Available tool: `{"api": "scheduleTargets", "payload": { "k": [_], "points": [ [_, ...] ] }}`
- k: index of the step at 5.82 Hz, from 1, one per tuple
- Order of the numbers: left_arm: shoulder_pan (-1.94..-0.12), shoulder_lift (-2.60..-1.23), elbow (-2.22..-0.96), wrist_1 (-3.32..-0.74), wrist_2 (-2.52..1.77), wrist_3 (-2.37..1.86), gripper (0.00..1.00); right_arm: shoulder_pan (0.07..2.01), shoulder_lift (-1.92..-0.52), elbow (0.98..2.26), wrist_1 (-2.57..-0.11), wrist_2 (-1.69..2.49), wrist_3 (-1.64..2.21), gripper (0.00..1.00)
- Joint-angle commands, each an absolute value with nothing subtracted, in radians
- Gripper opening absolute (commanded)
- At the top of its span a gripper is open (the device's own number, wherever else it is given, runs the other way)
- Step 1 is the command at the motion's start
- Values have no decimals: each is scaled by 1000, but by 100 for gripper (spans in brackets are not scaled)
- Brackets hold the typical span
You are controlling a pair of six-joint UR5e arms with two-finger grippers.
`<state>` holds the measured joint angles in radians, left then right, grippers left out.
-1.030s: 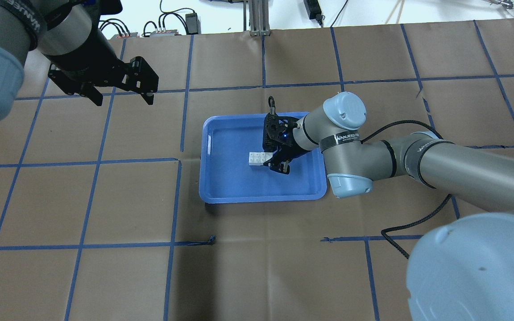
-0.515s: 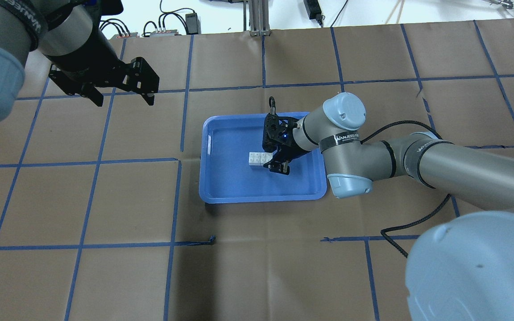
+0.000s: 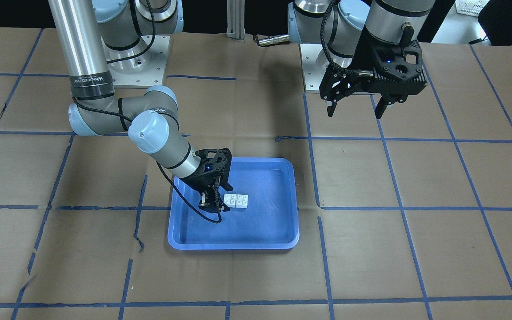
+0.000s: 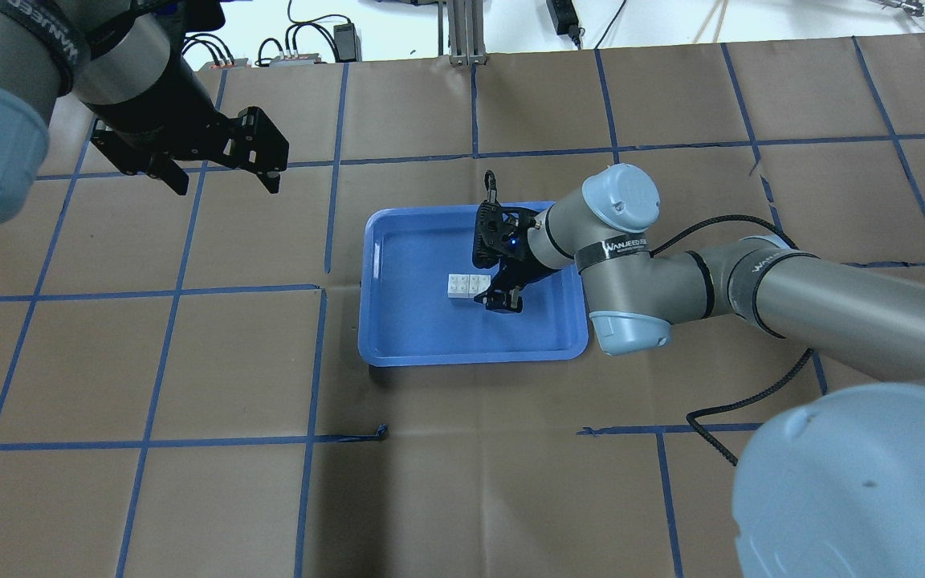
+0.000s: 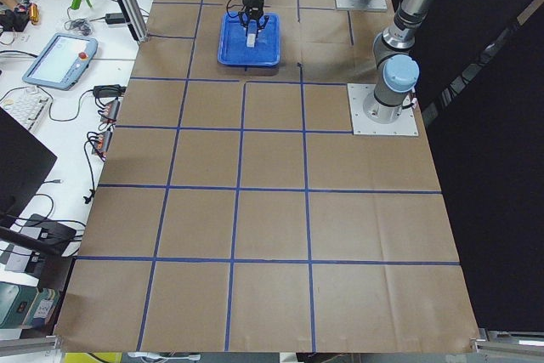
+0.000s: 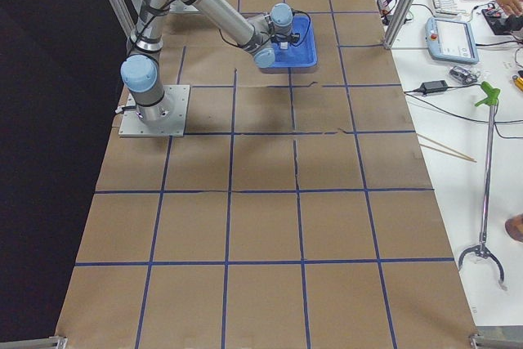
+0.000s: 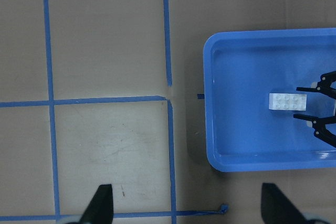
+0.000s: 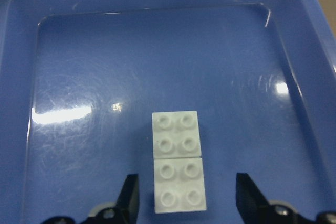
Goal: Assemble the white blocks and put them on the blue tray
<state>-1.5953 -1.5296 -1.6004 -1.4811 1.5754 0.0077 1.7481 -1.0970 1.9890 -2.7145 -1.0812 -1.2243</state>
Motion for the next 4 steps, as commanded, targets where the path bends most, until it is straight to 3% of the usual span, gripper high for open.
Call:
{"api": "scheduleTargets", "payload": {
  "k": [1, 4],
  "points": [
    [-1595, -1525, -1611, -1480, 1575, 8, 99, 1740, -1164, 1968, -2610, -1094, -1197, 100],
    [-1595, -1525, -1611, -1480, 1575, 8, 99, 1727, -1284, 1753, -2144, -1262, -1062, 100]
  ]
}}
